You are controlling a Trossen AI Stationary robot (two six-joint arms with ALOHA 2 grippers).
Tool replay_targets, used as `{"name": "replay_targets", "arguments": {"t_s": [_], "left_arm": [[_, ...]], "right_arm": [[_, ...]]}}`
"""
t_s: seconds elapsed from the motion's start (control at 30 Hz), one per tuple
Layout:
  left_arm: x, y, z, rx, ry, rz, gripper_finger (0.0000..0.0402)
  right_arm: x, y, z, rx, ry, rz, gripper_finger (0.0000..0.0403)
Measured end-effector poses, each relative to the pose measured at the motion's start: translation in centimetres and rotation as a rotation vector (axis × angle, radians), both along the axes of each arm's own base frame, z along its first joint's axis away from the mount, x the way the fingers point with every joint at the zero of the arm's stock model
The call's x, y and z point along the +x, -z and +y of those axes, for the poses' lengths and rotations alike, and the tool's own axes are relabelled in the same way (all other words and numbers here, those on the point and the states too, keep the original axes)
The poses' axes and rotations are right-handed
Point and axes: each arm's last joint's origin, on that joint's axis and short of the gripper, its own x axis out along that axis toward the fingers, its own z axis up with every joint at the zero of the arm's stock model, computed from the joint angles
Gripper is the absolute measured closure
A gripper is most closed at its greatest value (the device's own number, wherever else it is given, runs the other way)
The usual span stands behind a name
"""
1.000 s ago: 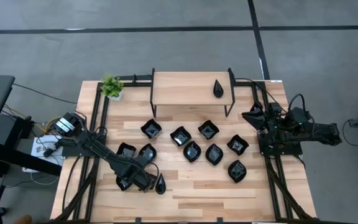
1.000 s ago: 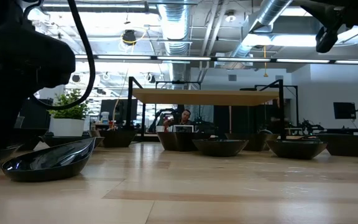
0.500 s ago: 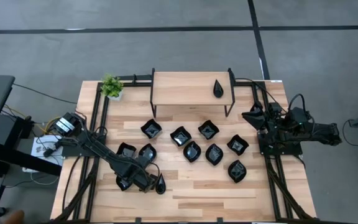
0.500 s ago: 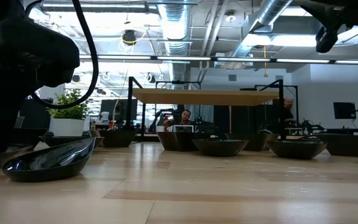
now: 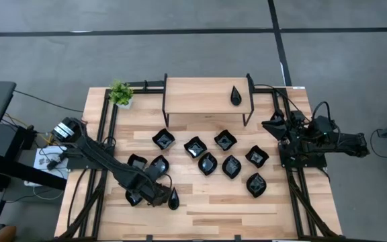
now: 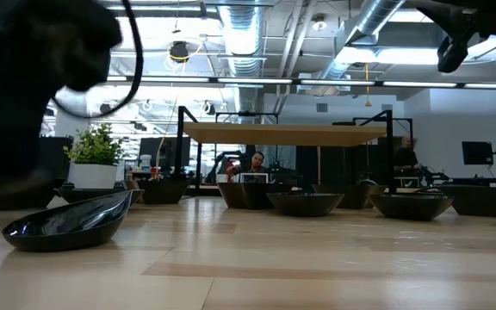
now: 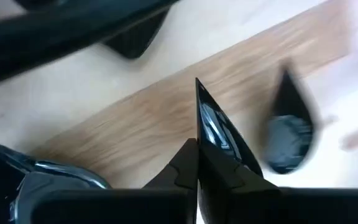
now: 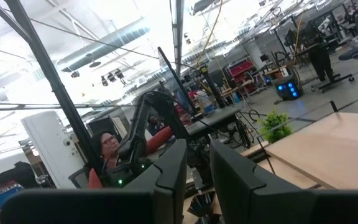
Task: Pick & Place Mini shaped plates
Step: Stack the black plate on top of the black plate on the shelf
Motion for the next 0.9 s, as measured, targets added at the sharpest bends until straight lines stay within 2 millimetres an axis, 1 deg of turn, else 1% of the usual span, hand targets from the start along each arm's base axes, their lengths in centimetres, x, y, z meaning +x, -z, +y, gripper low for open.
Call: {"name": "replay_targets", "arguments": {"t_s": [0.1,0.2,0.27,0.33,0.47,0.53,0.63,0.73,0.9], "left_arm": [[-0.2,-2.0,0.4,0.001,-0.05,-0.121,0.0395],[0.1,-4.0,1.0,0.012,-0.111,-0.285,0.0395],[0.6,-5.1,1.8,0.031,-0.144,-0.379,0.0395],[1.7,-5.8,2.8,0.047,-0.155,-0.461,0.0395],[4.5,-6.9,5.2,0.084,-0.149,-0.614,0.0395],[5.9,-7.2,6.6,0.118,-0.142,-0.683,0.0395],[7.7,-7.8,8.7,0.174,-0.146,-0.784,0.0395],[8.7,-8.1,10.8,0.234,-0.155,-0.835,0.0395],[9.3,-8.5,13.4,0.333,-0.159,-0.83,0.0395]], "right_arm": [[-0.1,-0.2,0.0,0.0,0.0,-0.018,0.0336],[-0.2,-0.5,0.0,0.0,0.0,-0.052,0.0336],[-0.2,-0.6,0.0,0.0,0.001,-0.07,0.0336],[-0.3,-0.9,0.0,-0.004,0.002,-0.094,0.0336],[-0.5,-1.2,0.0,-0.009,0.005,-0.135,0.0336],[-0.5,-1.3,0.0,0.015,-0.005,-0.145,0.0336],[-0.1,-1.2,0.2,0.054,-0.078,-0.122,0.0336],[0.9,-0.7,0.4,0.053,-0.159,-0.051,0.0336],[3.2,0.0,0.4,0.077,-0.162,0.101,0.0336]]}}
